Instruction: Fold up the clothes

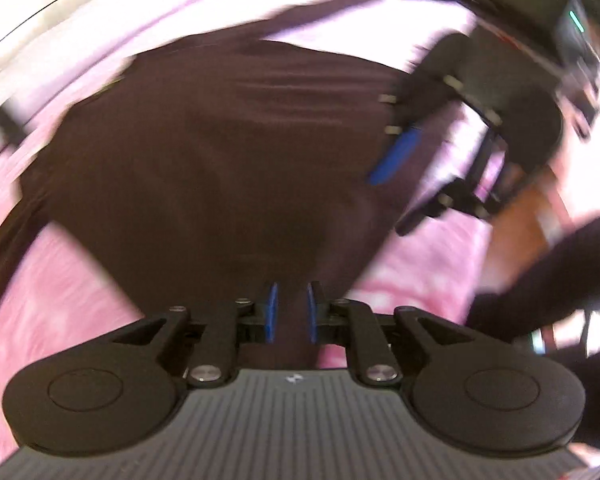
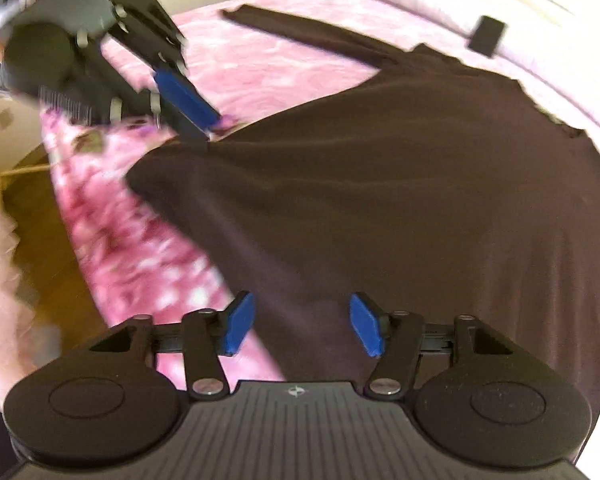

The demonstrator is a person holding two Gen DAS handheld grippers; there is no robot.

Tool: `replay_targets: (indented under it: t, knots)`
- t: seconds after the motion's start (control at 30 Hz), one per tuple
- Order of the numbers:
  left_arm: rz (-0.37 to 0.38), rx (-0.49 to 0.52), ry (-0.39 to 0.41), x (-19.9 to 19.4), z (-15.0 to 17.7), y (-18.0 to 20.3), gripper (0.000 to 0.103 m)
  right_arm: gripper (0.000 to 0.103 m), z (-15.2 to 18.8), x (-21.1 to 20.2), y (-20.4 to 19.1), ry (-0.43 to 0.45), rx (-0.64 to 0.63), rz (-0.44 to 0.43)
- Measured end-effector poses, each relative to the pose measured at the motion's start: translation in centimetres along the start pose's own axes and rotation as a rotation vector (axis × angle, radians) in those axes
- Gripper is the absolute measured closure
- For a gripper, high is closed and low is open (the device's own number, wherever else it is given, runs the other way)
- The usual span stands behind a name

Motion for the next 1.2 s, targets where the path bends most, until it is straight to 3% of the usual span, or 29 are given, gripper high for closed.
replay_targets:
  t: [0.17,0.27,0.33,0.37,0.43,0.6,0.73,0.87,0.97,1.03,1.1,1.2]
  knots:
    - [0.029,0.088,-0.021,3.0,0.1,2.7,0.087,0.06,2.7,1.2,-1.4,-0.035,-0.162,0.058]
    - [0.016,0.123,-0.017,3.8,-0.5,3.1,0.074,0.063,3.1,2.0,-0.7,-0.033,-0.205,0.119]
    - [0.0,0.167,-0.019,4.1,-1.0,3.5,0.069,0.086,3.0,2.1,-0.5,-0.036,-0.228,0.119]
    - [-0.013,0.198,-0.021,4.2,-1.4,3.7,0.068,0.103,2.9,1.9,-0.3,-0.037,-0.229,0.116]
    - [-0.039,0.262,-0.025,4.6,-2.4,4.2,0.062,0.103,2.1,1.2,0.1,-0.034,-0.183,0.097]
    - [-0.091,0.408,-0.073,6.5,-3.1,4.8,0.062,0.103,0.3,-1.0,3.6,-0.025,-0.027,0.096]
    - [-0.064,0.383,-0.073,6.8,-2.7,4.1,0.062,0.103,0.9,-1.2,3.3,-0.032,-0.105,0.09]
    - [-0.043,0.322,-0.074,6.7,-1.9,3.2,0.062,0.091,3.0,-0.2,0.5,-0.04,-0.235,0.042]
    - [-0.025,0.314,-0.081,6.7,-1.3,3.4,0.062,0.073,3.9,1.3,-0.8,-0.039,-0.349,0.069]
    - [-0.017,0.317,-0.081,6.7,-1.3,3.6,0.062,0.076,4.0,1.9,-0.8,-0.037,-0.362,0.074]
    - [-0.01,0.321,-0.073,6.5,-1.6,4.0,0.062,0.103,3.8,1.8,-0.3,-0.036,-0.339,0.071]
    - [-0.005,0.31,-0.063,6.4,-2.6,3.6,0.06,0.103,2.8,0.6,0.9,-0.027,-0.273,0.062]
Point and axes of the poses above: each gripper's, at about its wrist camera, not at the fingertips, and x roughly the way its jaws point, y to its right, z to its underside, the point moved 10 cm from there along x, roughly the way its jaws point, and after that the axes turned 13 degrees about z, right-handed, at the moved point
